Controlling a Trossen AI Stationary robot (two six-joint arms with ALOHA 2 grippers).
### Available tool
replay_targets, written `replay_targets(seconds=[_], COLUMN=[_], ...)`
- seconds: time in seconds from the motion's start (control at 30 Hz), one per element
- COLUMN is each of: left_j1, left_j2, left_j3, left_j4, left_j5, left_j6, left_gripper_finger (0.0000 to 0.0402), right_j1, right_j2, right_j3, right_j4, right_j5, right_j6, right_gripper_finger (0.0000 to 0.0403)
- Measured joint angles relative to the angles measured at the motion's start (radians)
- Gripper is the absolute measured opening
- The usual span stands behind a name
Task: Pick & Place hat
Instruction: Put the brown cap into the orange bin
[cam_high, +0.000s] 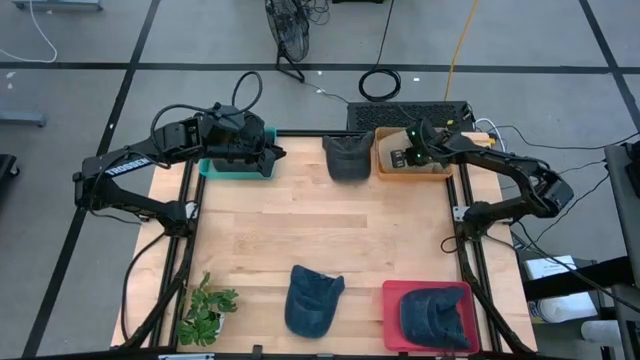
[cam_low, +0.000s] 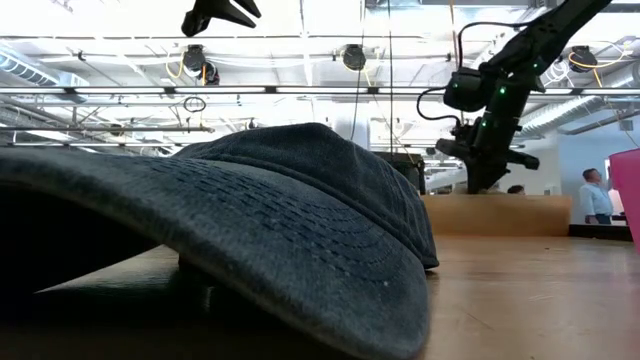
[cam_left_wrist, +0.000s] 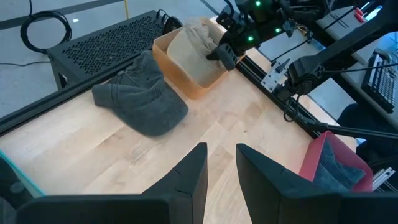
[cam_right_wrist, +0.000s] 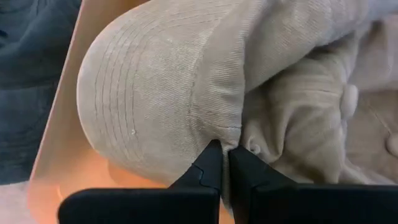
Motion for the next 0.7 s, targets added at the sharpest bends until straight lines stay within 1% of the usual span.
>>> replay_targets(seconds=[0.23,0.33,0.5,0.6,0.7], left_j1=[0.0,0.002,0.004,0.004,0.004], left_j2=[0.0,0.0,0.0,0.0,0.0], left_j3=[0.0,0.0,0.0,0.0,0.0], left_j4=[0.0,0.0,0.0,0.001,0.001], left_j5=[-0.001,-0.002,-0.034,-0.044,-0.044], left_j6=[-0.003,0.002,0.008,0.009,0.009], left_gripper_finger=[0.0093,0.0093,0.0093,0.0093,0.0093], right_j1=[-0.005,-0.005,-0.005,-0.005,-0.005], right_j2=[-0.062,-0.093,-0.103,-0.095,-0.083], right_j3=[0.0,0.0,0.001,0.001,0.001], right_j4=[-0.013,0.024,0.059,0.026,-0.004], right_j5=[0.107,0.1,0.025,0.024,0.024], right_j6=[0.006,0.003,0.01,0.011,0.01], right_gripper_finger=[0.0,0.0,0.0003,0.002,0.0052])
